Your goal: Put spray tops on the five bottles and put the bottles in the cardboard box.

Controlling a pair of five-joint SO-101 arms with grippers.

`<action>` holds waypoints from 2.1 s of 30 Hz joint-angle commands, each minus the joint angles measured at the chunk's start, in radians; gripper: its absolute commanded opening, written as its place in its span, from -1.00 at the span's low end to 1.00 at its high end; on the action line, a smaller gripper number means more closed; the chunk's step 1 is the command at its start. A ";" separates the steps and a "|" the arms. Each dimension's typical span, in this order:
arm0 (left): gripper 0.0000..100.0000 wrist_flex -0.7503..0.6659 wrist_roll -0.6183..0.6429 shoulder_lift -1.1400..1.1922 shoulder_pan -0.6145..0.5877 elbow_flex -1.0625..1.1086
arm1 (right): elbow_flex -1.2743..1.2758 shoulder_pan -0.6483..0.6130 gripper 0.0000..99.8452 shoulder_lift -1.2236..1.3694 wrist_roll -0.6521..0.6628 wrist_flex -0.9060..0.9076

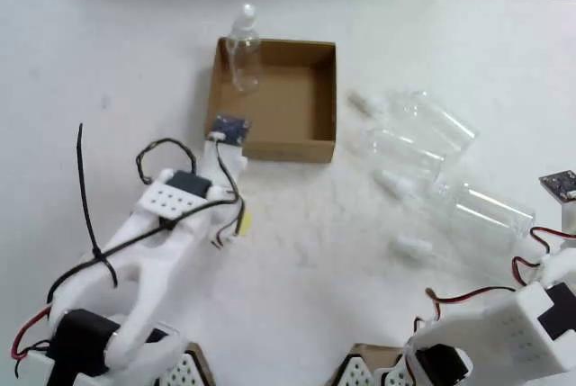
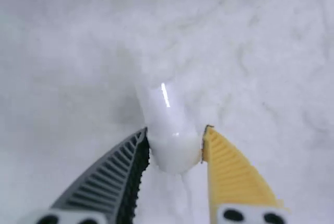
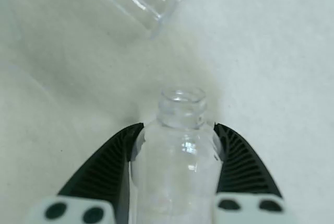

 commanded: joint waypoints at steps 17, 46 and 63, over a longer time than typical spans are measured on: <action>-0.47 -0.051 -0.008 -0.041 0.013 -0.002 | -0.005 -0.005 -0.84 -0.008 0.006 0.008; -0.65 -0.100 0.195 0.125 -0.027 -0.075 | -0.005 -0.012 -0.84 -0.007 0.006 0.008; -0.91 -0.117 0.143 0.179 -0.019 -0.074 | -0.003 -0.015 -0.84 -0.013 0.005 0.022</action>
